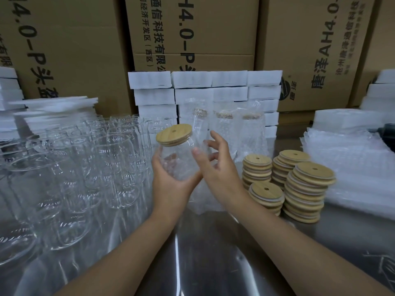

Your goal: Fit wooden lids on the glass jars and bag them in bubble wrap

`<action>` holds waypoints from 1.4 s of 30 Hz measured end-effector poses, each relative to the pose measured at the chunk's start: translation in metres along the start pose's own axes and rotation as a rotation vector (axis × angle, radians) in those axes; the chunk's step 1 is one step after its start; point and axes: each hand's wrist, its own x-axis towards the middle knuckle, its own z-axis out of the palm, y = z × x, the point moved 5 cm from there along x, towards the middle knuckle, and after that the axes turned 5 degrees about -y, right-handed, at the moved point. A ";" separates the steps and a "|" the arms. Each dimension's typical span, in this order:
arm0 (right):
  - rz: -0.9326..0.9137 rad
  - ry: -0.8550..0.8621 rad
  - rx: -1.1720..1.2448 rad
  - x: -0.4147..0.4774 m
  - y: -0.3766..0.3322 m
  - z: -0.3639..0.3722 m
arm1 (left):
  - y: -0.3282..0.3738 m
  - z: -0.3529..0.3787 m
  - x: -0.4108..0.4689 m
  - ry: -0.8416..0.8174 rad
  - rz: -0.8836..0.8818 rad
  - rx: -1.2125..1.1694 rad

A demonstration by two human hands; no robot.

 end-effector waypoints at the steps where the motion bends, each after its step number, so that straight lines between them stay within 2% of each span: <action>1: 0.004 -0.013 0.039 0.000 0.001 0.000 | 0.002 -0.003 -0.001 0.038 0.019 0.008; 4: 0.026 -0.113 0.056 0.003 0.006 -0.001 | 0.008 -0.008 -0.002 0.143 0.063 -0.004; 8: 0.143 -0.506 -0.041 -0.004 0.016 0.016 | 0.017 -0.015 -0.004 0.250 0.114 -0.085; 10: 0.122 -0.565 -0.102 -0.008 0.019 0.024 | 0.019 -0.018 -0.003 0.250 0.121 -0.117; 14: 0.092 -0.339 -0.179 -0.004 0.019 0.020 | 0.028 -0.011 -0.003 0.138 0.173 -0.114; 19: 0.117 -0.148 -0.084 0.003 0.024 0.011 | 0.025 0.001 -0.004 -0.038 0.150 -0.090; 26: 0.079 -0.011 -0.004 0.007 0.021 -0.006 | 0.014 -0.002 -0.002 -0.059 0.025 0.025; 34: 0.046 -0.007 -0.016 0.006 0.018 -0.006 | 0.008 0.001 -0.001 -0.094 -0.067 0.014; 38: -0.009 0.023 -0.136 0.005 0.008 -0.009 | 0.013 0.002 -0.001 -0.085 -0.036 -0.057; 42: -0.226 0.082 -0.479 0.003 -0.015 -0.014 | 0.026 0.007 -0.002 -0.134 0.073 -0.054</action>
